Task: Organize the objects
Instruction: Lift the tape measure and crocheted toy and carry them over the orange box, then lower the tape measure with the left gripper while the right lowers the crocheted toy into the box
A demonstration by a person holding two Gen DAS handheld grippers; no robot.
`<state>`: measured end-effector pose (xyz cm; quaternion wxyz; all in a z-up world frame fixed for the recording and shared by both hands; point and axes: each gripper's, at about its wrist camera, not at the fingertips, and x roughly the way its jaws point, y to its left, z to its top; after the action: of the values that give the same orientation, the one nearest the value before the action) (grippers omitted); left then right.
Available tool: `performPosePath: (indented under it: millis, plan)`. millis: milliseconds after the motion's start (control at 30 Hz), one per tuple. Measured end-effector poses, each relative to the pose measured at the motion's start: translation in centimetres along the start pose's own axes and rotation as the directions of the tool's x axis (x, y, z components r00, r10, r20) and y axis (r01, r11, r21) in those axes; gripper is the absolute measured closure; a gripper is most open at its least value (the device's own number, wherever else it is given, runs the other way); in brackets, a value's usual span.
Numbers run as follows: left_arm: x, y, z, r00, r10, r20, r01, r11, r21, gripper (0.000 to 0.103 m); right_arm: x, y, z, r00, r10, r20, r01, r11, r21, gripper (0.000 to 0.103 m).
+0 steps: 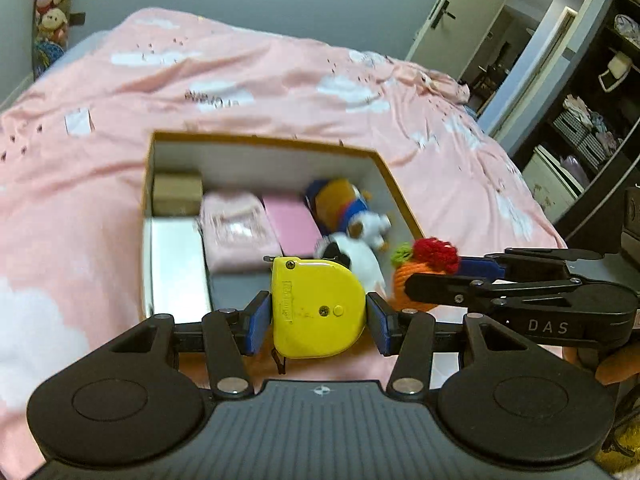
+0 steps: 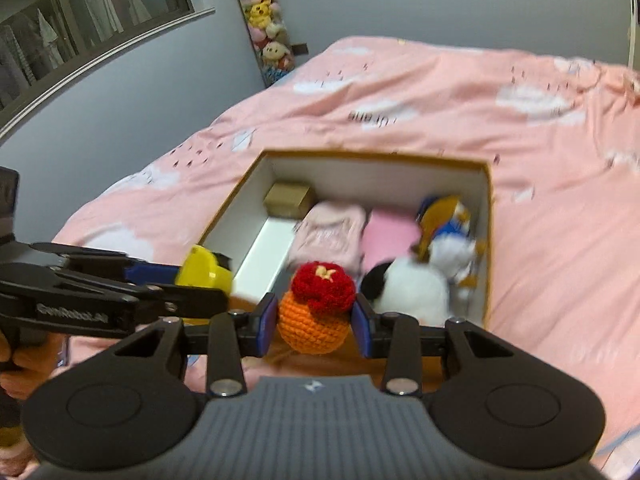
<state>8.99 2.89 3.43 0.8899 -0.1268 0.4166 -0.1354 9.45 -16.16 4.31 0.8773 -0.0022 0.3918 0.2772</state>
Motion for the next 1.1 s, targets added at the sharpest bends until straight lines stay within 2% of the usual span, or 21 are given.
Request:
performPosePath:
  millis: [200,300,467,633,833,933,1000,1100]
  plan:
    - [2.5,1.5,3.2,0.999,-0.036,-0.016,0.035,0.999,-0.039,0.045,2.2,-2.7,3.0,0.999,-0.052,-0.005,0.052,0.999,0.007,0.061]
    - [4.4,1.6,3.8,0.997,-0.057,-0.051,0.054,0.997,-0.055,0.045,3.5,-4.0,3.8,0.994,-0.094,-0.057,0.093,0.996,-0.014,0.061]
    - [7.1,1.3,4.0,0.991,-0.082,-0.104,0.076,0.995,-0.059,0.045,5.5,-4.3,3.0,0.966,-0.224,-0.127,0.196,0.960,-0.201,0.061]
    - [9.0,1.1,4.5,0.986,-0.093,-0.136,0.085,0.994,-0.063,0.045,7.1,-3.6,1.7,0.940,-0.314,-0.135,0.242,0.889,-0.388,0.061]
    - [11.1,1.5,5.3,0.982,-0.082,-0.173,0.070,0.995,-0.074,0.045,8.9,-4.3,1.3,0.923,-0.344,-0.173,0.236,0.860,-0.452,0.061]
    - [11.9,1.7,5.7,0.980,-0.071,-0.188,0.057,0.995,-0.077,0.045,8.8,-4.5,1.4,0.930,-0.321,-0.178,0.217,0.873,-0.437,0.051]
    - [12.6,1.7,6.0,0.978,-0.053,-0.202,0.038,0.996,-0.079,0.045,8.4,-4.4,1.8,0.940,-0.295,-0.170,0.203,0.886,-0.416,0.040]
    - [13.6,2.0,6.2,0.973,-0.041,-0.225,0.023,0.996,-0.085,0.045,7.6,-4.1,2.3,0.949,-0.287,-0.132,0.215,0.894,-0.394,0.037]
